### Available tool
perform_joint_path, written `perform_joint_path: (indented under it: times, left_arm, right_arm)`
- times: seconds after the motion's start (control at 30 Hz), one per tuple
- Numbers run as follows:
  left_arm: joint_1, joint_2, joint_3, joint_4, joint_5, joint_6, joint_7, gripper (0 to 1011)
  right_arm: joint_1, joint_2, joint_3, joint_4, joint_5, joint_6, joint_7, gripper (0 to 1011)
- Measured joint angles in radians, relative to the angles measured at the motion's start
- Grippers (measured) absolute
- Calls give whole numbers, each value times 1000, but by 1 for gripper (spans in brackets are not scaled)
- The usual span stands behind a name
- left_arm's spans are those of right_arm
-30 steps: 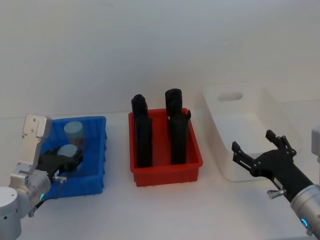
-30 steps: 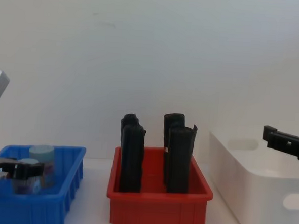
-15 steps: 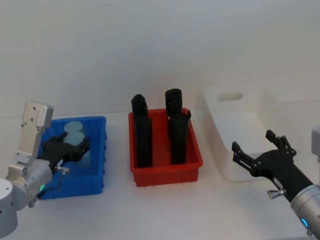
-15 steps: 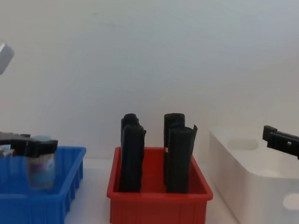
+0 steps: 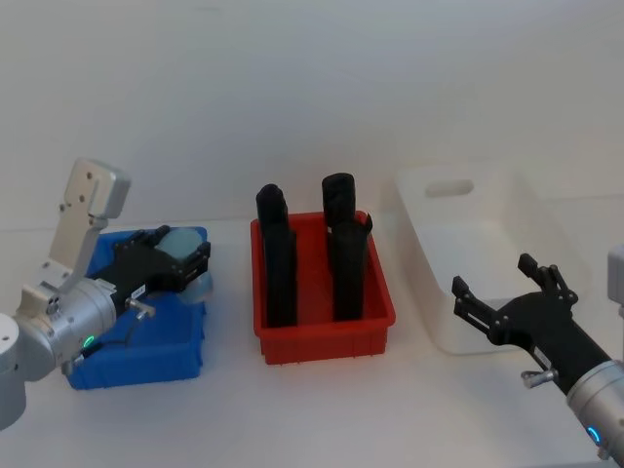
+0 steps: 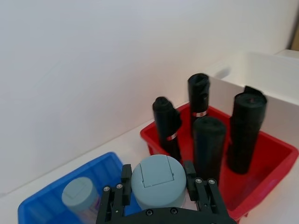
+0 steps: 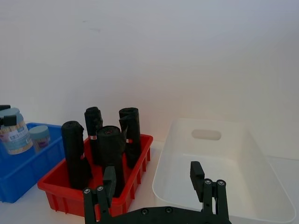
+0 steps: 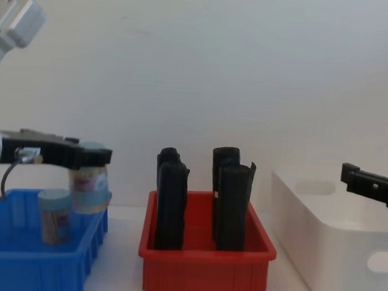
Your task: Pick the cotton swabs from the blue box and place them into the white box.
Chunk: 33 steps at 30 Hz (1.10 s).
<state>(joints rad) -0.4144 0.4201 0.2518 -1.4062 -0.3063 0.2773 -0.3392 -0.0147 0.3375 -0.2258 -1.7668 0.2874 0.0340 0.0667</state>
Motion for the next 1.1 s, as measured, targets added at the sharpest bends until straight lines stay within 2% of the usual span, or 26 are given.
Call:
perform_joint_path:
  times: [0.33, 0.47, 0.87, 1.1]
  left_arm:
    - [-23, 9, 2, -69, 18, 45, -123, 671]
    - [-39, 11, 7, -91, 26, 63, -189, 671]
    - [-94, -2, 29, -112, 49, 87, -364, 671]
    - [-123, -14, 43, -114, 58, 94, -437, 671]
  right_arm:
    - [0, 0, 0, 0, 0, 0, 0, 1001]
    - [0, 0, 0, 0, 0, 0, 0, 1002]
    - [0, 0, 0, 0, 0, 0, 0, 1002]
    - [0, 0, 0, 0, 0, 0, 2, 1001]
